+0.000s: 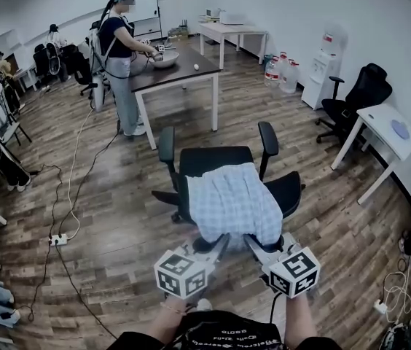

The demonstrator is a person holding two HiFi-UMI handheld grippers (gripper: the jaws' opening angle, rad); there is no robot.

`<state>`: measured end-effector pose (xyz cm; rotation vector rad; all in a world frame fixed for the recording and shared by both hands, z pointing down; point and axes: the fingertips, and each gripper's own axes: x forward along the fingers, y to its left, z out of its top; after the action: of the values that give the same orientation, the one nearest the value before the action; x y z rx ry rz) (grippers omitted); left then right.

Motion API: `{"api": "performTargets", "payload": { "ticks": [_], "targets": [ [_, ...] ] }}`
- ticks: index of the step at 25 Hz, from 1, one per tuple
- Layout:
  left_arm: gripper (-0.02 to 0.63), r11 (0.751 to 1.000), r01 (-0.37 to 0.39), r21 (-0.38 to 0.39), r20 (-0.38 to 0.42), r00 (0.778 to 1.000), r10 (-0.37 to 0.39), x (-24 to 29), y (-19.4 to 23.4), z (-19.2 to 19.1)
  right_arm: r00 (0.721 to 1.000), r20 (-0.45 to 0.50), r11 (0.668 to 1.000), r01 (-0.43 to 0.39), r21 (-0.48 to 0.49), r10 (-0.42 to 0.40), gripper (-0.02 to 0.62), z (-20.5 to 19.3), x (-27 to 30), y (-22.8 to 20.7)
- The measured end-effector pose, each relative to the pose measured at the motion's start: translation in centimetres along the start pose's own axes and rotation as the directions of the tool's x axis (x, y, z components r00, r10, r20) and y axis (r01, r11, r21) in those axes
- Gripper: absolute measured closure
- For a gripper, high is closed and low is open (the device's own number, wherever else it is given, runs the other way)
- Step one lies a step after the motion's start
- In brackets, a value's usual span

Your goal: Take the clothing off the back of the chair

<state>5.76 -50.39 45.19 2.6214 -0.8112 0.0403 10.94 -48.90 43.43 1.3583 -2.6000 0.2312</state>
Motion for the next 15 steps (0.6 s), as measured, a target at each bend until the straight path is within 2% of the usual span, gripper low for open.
{"api": "performTargets", "payload": {
  "ticks": [2, 3, 4, 10, 15],
  "targets": [
    [0.575, 1.000, 0.000, -0.001, 0.002, 1.000, 0.000, 0.1, -0.3, -0.1, 1.000, -0.003, 1.000, -0.001, -0.014, 0.001, 0.498, 0.0, -0.1, 0.2],
    [0.577, 1.000, -0.001, -0.007, 0.002, 1.000, 0.001, 0.0, -0.4, -0.1, 1.000, -0.005, 1.000, -0.005, -0.018, 0.005, 0.545, 0.0, -0.2, 0.4],
    [0.577, 1.000, -0.004, -0.013, 0.003, 1.000, 0.004, 0.0, -0.4, -0.2, 1.000, -0.007, 1.000, -0.009, -0.019, 0.009, 0.551, 0.0, -0.1, 0.6],
    [0.580, 1.000, -0.002, -0.027, 0.008, 1.000, 0.003, -0.8, -0.9, 0.0, 0.999, -0.008, 0.999, -0.032, -0.022, 0.032, 0.560, 0.2, -0.3, 1.5],
    [0.580, 1.000, 0.021, 0.001, 0.011, 1.000, -0.021, -2.0, -2.1, -0.2, 0.995, 0.008, 0.993, -0.101, -0.062, 0.102, 0.561, 0.3, -1.3, 3.5]
  ]
}}
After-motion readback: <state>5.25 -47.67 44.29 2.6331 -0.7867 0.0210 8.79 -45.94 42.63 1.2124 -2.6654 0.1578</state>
